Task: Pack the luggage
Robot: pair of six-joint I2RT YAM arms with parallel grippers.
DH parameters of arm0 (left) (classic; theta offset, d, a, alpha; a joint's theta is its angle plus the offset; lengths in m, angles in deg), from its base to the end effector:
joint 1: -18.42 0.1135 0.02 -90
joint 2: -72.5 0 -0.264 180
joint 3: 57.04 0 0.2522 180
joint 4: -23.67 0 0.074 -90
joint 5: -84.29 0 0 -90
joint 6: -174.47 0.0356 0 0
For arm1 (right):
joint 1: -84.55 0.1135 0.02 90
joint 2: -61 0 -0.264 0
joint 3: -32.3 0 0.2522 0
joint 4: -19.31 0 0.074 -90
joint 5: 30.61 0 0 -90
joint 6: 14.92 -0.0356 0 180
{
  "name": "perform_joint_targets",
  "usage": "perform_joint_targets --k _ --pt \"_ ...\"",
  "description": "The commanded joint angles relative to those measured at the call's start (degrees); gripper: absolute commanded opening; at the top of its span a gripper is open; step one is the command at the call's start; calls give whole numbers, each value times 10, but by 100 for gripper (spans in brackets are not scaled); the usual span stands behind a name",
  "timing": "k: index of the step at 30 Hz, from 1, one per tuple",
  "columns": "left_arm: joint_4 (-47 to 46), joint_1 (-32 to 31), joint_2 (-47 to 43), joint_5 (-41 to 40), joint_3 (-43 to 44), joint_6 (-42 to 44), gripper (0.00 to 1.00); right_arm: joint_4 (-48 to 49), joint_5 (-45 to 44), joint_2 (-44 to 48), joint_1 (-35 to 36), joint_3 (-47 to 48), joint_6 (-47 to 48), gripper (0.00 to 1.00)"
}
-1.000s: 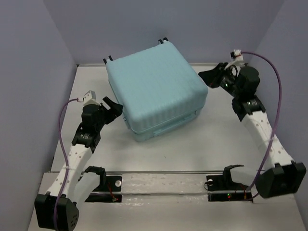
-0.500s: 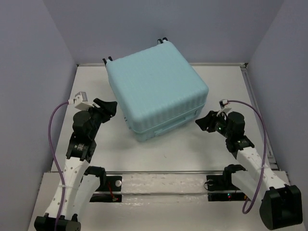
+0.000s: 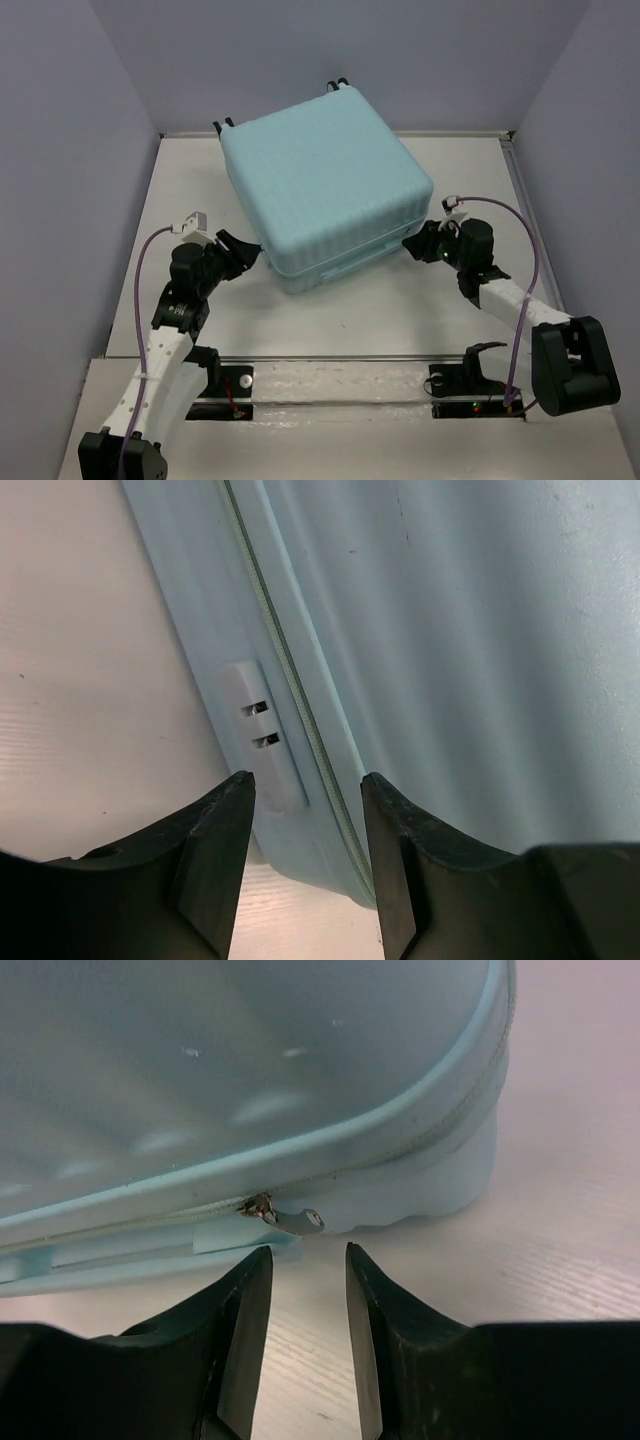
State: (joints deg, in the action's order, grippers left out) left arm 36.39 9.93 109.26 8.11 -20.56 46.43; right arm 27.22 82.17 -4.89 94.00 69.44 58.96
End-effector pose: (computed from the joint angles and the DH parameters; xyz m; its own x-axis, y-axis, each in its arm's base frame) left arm 0.1634 -0.0330 0.2458 -0.4054 -0.5445 -0.7343 0.1571 0.7498 -0.6427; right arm 0.2277 0.0519 0.1952 -0.4783 0.1799 -0.8596 -0.3909 0.8329 0.3918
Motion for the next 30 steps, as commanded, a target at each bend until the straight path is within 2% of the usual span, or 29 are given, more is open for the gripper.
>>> perform_joint_targets --k 1,11,17,20,23,26,29,30 --pt "-31 1 -5 54 -9 -9 57 67 13 -24 3 49 40 41" --pt "-46 0 9 72 -20 -13 55 166 34 -71 3 40 37 37" --pt "-47 -15 0 69 -35 -26 51 290 39 -80 3 4 -2 13" --pt "-47 -19 -2 68 -39 -31 50 300 24 -66 3 -6 -6 7" --pt "-48 -24 -5 64 -46 -36 47 281 13 -31 3 -17 -7 7" --pt "-56 -35 -5 62 -51 -41 44 206 10 12 10 -15 -11 7" --pt "-69 -45 17 69 -41 -40 44 77 2 40 47 21 10 7" --pt "-74 -49 24 72 -37 -41 44 -5 -6 44 65 36 18 7"
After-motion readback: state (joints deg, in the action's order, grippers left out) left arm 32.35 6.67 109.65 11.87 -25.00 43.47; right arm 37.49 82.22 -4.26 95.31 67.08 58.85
